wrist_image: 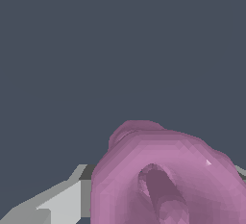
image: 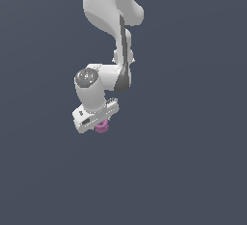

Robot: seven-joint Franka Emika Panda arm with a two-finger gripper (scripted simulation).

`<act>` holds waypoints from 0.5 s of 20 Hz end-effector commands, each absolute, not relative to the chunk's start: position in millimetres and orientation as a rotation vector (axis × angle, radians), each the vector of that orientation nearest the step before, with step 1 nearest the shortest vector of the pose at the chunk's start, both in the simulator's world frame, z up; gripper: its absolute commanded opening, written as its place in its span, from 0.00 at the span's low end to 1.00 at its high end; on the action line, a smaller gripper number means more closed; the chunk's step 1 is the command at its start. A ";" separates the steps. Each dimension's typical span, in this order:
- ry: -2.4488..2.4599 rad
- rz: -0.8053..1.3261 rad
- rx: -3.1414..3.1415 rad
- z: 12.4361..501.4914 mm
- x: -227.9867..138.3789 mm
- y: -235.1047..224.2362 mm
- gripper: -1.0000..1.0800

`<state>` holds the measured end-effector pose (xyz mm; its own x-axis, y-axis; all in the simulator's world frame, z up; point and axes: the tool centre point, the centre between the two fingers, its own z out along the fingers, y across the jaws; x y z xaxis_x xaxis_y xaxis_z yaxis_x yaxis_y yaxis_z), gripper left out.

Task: Pick up the object and move it to a goal position.

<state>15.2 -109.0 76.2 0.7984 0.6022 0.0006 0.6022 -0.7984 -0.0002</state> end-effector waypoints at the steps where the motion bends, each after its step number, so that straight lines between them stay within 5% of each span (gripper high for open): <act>1: -0.997 -0.002 -2.979 90.8 20.8 -119.0 0.00; 10: -0.997 -0.002 -2.979 157.2 47.3 -164.4 0.00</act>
<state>42.8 -156.2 145.0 0.7987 0.6018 0.0015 0.6018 -0.7987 0.0002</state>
